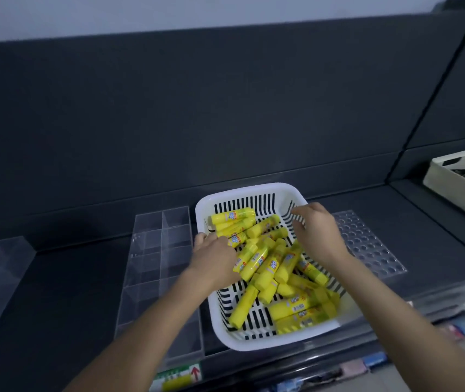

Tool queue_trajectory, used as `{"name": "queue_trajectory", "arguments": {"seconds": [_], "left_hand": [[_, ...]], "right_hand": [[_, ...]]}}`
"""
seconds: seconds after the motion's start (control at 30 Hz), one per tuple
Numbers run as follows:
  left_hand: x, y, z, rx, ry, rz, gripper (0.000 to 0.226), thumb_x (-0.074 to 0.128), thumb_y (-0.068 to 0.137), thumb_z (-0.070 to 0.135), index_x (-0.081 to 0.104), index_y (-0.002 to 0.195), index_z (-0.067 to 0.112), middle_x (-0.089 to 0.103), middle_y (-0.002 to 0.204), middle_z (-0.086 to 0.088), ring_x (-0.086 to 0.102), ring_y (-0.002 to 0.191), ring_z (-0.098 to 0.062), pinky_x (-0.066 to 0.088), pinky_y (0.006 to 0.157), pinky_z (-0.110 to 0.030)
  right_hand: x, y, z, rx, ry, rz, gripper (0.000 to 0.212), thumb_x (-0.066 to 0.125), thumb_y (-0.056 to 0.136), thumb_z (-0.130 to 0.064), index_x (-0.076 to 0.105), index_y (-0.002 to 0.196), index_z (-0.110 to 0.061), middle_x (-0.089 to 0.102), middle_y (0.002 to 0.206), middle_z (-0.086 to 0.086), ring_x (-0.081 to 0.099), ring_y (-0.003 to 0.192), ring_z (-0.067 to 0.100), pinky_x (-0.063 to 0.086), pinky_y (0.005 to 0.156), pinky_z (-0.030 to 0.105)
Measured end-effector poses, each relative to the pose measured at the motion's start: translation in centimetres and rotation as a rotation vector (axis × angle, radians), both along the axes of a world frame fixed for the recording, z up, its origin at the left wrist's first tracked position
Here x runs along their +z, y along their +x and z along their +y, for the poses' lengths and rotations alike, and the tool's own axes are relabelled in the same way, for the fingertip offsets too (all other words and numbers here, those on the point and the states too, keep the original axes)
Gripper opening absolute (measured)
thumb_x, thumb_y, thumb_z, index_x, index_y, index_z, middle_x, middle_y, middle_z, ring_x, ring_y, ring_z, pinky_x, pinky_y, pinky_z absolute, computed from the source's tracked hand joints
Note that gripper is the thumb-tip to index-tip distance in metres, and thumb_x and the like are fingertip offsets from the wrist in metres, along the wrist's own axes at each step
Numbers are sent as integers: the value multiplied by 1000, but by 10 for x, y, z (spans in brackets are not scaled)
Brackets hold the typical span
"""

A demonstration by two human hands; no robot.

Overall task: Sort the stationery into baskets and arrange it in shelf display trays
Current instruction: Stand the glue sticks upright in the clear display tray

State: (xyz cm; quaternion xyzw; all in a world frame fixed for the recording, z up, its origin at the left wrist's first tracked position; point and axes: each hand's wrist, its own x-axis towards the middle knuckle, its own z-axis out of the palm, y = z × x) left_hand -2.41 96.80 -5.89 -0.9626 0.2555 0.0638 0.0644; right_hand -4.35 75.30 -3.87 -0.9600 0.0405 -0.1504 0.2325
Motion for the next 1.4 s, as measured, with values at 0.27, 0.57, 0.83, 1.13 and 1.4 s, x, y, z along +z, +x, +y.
{"name": "queue_trajectory", "arguments": {"seconds": [0.27,0.57,0.83,1.13,1.4], "left_hand": [[4,6,1,100,-326,68,22,61,78,38,55,75,17,57,76,2,54,77,-19,34,93,-35],[25,26,26,312,-1073,19,13,74,80,22,64,88,20,59,67,3,49,57,-6,36,52,-14],[34,35,59,519,-1140,-94,22,68,84,18,62,103,25,62,84,10,57,72,-2,41,62,-13],[41,50,105,533,-1152,-69,20,69,81,15,58,91,29,62,81,8,56,64,7,43,54,-8],[45,64,149,499,-1164,-114,22,69,81,13,59,87,32,62,69,4,54,60,0,41,54,-9]], "right_hand": [[-2,24,8,170,47,139,31,48,93,-7,65,119,-10,62,121,11,58,107,25,42,88,28],[-17,61,26,488,-203,298,33,46,82,-2,65,107,-10,65,107,10,59,103,29,47,84,31],[-20,79,33,584,-367,272,21,50,88,-16,62,106,-14,58,107,5,53,102,24,48,87,37],[-14,77,52,602,-500,337,40,47,83,-7,57,120,-18,55,114,5,53,105,23,50,85,37],[43,81,94,459,-118,62,12,61,83,-21,61,94,-17,53,87,-4,53,78,18,39,58,26]]}}
